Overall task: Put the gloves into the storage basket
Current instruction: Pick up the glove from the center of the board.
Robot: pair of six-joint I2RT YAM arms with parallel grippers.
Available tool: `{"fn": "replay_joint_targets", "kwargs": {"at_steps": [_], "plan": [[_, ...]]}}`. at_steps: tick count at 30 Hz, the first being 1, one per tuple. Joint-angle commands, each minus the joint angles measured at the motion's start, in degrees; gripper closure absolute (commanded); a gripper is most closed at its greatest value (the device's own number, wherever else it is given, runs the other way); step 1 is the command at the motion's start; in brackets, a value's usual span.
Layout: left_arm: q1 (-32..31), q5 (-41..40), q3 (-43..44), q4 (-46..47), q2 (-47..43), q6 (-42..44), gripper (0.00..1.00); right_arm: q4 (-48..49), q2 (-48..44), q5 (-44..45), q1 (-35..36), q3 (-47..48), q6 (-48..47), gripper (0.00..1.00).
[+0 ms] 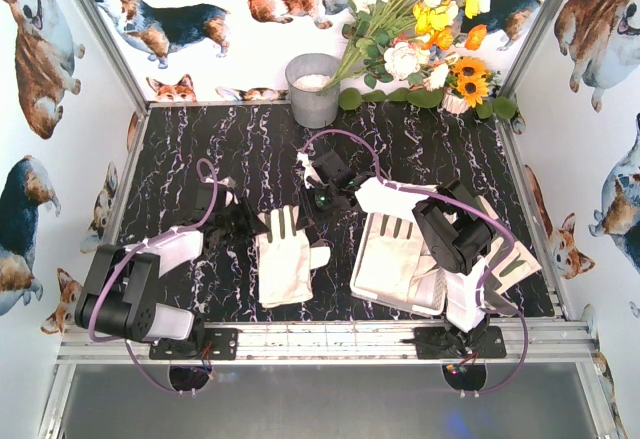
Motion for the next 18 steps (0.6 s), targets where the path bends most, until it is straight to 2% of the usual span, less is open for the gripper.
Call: {"fn": "replay_joint_targets", "kwargs": {"at_steps": [1, 5, 10, 14, 16, 18], "plan": [[0.7, 1.5, -1.0, 2.5, 2.0, -0.3, 0.62, 4.4, -0.1, -3.4, 0.3, 1.3, 0.5, 0.90], [0.7, 1.8, -1.4, 3.1, 2.4, -0.5, 0.70, 4.5, 1.1, -4.6, 0.4, 2.4, 0.6, 0.90], [0.7, 2.0, -1.9, 3.5, 3.0, -0.5, 0.72, 5.1, 2.3, -5.8, 0.7, 3.2, 0.7, 0.90], [0.6, 0.3, -2.0, 2.4, 3.2, -0.2, 0.79, 4.8, 2.0, -3.9, 0.7, 2.3, 1.0, 0.90], [0.7, -1.3, -1.8, 0.8, 3.4, 0.3, 0.83, 4.4, 0.7, -2.7, 0.7, 1.3, 1.0, 0.87], [0.7, -2.1, -1.7, -0.2, 3.8, 1.0, 0.85, 3.6, -1.3, -0.6, 0.5, 0.4, 1.5, 0.79]]}}
